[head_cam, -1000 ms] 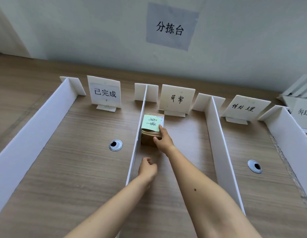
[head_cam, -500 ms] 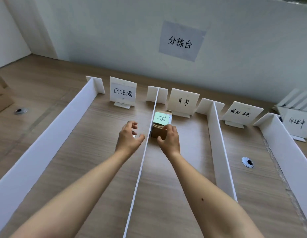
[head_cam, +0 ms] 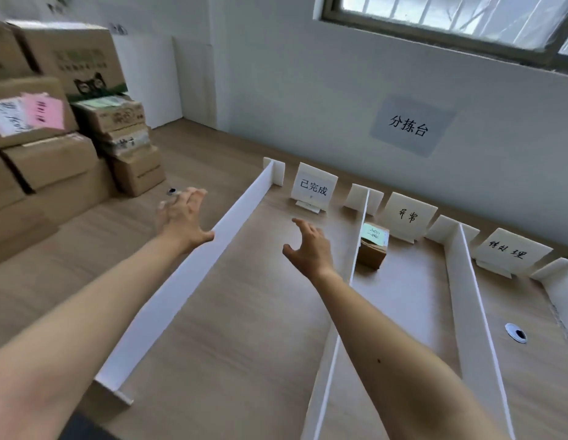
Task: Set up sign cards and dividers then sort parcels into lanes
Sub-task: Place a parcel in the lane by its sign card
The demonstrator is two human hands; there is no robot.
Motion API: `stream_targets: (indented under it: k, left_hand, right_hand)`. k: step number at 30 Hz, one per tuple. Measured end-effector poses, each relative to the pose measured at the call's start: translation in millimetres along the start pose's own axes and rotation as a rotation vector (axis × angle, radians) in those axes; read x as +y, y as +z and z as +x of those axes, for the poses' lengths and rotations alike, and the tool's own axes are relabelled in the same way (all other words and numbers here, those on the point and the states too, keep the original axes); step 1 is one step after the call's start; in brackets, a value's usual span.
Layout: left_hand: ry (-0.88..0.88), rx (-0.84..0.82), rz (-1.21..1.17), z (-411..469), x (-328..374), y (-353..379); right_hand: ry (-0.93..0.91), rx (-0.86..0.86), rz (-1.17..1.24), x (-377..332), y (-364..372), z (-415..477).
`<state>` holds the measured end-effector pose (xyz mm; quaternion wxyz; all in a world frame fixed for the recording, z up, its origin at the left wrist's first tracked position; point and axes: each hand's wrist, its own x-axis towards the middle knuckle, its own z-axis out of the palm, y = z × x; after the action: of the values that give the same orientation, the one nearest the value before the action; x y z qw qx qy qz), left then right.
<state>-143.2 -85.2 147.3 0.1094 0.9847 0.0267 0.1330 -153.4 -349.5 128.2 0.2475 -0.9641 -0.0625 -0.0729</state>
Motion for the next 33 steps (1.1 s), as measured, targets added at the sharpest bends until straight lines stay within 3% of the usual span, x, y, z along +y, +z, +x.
stream_targets:
  k: [6, 17, 22, 33]
  left_hand:
    - [-0.139, -0.093, 0.267, -60, -110, -68]
    - [-0.403, -0.040, 0.317, -169, -309, -191]
    - [-0.515, -0.025, 0.313, -197, -371, -227]
    - [-0.579, 0.042, 0.335, -185, -447, -263]
  right_hand:
    - [-0.109, -0.026, 0.007, -113, 26, -21]
    - [-0.373, -0.102, 0.065, -330, 88, -56]
    - [-0.455, -0.135, 0.110, -402, 104, -59]
    - [-0.521, -0.134, 0.210, -513, 134, -11]
